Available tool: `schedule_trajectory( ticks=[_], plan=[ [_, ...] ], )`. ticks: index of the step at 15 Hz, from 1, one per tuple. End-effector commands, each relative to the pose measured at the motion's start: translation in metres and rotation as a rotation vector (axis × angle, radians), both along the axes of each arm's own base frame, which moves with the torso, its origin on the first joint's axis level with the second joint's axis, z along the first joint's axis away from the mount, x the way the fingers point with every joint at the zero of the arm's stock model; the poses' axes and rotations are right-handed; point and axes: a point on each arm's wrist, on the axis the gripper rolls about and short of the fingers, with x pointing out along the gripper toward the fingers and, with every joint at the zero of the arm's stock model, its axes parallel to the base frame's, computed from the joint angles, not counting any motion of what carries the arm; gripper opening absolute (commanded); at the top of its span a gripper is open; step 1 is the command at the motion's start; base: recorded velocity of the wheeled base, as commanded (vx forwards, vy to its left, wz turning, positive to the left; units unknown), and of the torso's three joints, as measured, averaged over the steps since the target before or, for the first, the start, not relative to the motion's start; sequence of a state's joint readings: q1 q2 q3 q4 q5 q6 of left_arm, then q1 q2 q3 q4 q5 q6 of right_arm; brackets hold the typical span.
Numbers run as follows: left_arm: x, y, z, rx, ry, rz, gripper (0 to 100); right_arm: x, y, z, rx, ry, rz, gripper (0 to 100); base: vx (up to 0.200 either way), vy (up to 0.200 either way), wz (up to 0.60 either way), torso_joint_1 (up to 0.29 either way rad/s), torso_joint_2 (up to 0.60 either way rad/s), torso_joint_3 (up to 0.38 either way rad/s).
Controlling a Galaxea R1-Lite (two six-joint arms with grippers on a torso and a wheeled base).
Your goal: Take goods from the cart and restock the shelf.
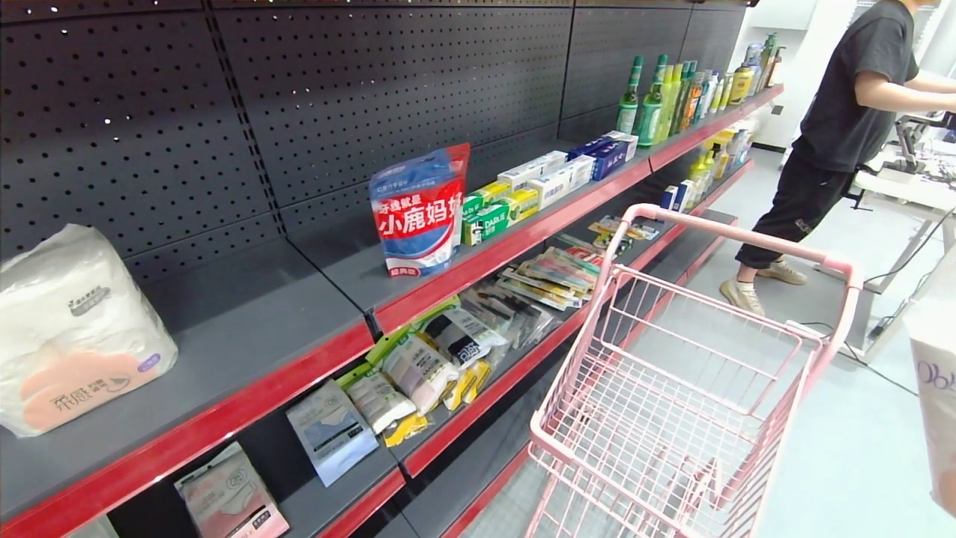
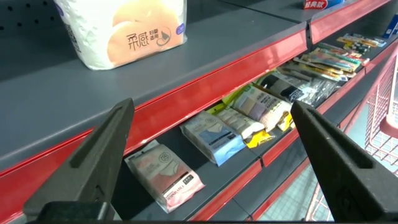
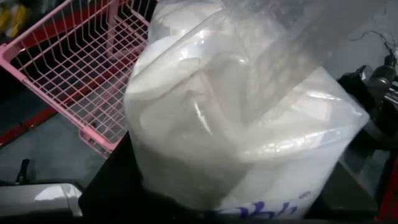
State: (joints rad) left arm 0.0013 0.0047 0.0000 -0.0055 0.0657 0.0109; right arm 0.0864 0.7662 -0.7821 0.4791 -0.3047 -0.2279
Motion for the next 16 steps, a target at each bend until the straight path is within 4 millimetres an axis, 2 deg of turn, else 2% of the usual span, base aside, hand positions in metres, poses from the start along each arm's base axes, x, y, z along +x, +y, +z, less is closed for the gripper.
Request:
schedule_trajectory(
  ticks=[1, 5, 16],
  plan=[
    [0.0, 0.0, 0.0, 0.0, -0.001, 0.0, 100, -0.009, -0.001, -0.003, 0.001, -0.024, 0.0, 0, 0.0, 0.0, 0.0, 0.0, 0.0, 0.0],
    [0.0, 0.0, 0.0, 0.0, -0.001, 0.0, 100, -0.006, 0.0, -0.004, 0.004, -0.013, 0.011, 0, 0.0, 0.0, 0.0, 0.029, -0.07, -0.037],
    [0.0, 0.0, 0.0, 0.0, -0.001, 0.0, 100, 0.018, 0.002, -0.002, 0.0, 0.016, 0.019, 0, 0.0, 0.0, 0.0, 0.163, -0.37, -0.206]
  ],
)
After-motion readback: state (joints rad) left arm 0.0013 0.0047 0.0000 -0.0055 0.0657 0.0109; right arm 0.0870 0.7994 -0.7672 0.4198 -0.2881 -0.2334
